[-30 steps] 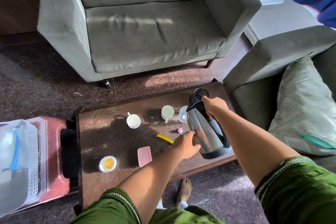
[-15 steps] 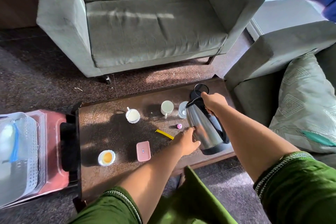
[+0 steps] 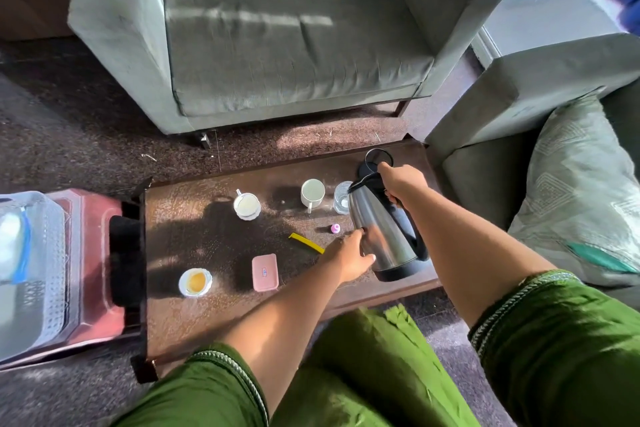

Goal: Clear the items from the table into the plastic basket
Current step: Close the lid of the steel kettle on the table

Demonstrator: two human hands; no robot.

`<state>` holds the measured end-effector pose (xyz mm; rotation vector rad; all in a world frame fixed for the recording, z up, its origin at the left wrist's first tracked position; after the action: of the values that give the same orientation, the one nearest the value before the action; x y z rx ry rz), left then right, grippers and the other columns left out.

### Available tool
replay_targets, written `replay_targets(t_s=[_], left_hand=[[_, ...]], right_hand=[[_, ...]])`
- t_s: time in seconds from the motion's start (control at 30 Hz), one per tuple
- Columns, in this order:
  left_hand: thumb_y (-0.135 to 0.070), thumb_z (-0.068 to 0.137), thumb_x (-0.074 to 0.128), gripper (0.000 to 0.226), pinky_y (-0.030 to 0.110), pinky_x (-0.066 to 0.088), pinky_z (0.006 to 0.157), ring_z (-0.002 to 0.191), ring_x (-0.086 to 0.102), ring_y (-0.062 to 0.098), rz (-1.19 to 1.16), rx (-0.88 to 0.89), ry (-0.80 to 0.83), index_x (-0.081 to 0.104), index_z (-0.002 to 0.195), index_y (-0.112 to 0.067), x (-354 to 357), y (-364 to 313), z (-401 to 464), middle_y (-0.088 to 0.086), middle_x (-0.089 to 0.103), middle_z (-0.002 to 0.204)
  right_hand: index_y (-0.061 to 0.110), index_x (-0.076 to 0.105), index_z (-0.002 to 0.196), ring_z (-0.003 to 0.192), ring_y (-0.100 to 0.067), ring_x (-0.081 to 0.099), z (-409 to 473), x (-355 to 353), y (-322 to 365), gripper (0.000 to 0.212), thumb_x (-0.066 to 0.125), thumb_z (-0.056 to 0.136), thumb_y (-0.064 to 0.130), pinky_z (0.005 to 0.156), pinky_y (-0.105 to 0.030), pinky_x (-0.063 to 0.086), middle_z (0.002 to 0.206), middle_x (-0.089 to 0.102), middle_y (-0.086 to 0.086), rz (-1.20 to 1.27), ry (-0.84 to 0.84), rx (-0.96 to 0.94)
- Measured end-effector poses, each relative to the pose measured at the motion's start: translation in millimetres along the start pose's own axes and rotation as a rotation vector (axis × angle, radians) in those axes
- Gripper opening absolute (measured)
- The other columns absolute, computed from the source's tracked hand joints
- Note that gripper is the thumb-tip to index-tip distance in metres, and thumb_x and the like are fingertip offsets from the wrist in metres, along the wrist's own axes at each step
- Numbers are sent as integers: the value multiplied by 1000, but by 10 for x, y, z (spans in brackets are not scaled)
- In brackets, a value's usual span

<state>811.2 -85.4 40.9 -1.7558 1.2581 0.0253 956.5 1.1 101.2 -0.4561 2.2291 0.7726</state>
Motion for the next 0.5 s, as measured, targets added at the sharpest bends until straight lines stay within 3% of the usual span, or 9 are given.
replay_targets(t_s=[0.2, 0.5], left_hand=[[-35, 90, 59, 50, 37, 49, 95, 116, 58, 29, -3, -11, -19, 44, 135, -19, 44, -52, -34, 7, 59, 130], [-36, 89, 58, 49, 39, 55, 82, 98, 64, 30, -18, -41, -20, 42, 134, -23, 90, -98, -50, 6, 64, 119]], right_hand=[[7, 60, 65, 40, -22, 52, -8, -26, -13, 48, 44, 85, 47, 44, -22, 40, 51, 58, -6, 16, 6, 2], [7, 60, 63, 42, -22, 53, -30, -46, 3, 51, 45, 86, 49, 47, -25, 43, 51, 59, -6, 7, 18, -9]])
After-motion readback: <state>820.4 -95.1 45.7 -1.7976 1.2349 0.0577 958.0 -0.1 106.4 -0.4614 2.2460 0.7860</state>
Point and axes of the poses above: each hand's wrist, its own z-axis towards the middle knuckle, its own x-axis out of the palm, y = z × x, the point moved 1 cm from there along z, towards the middle knuckle
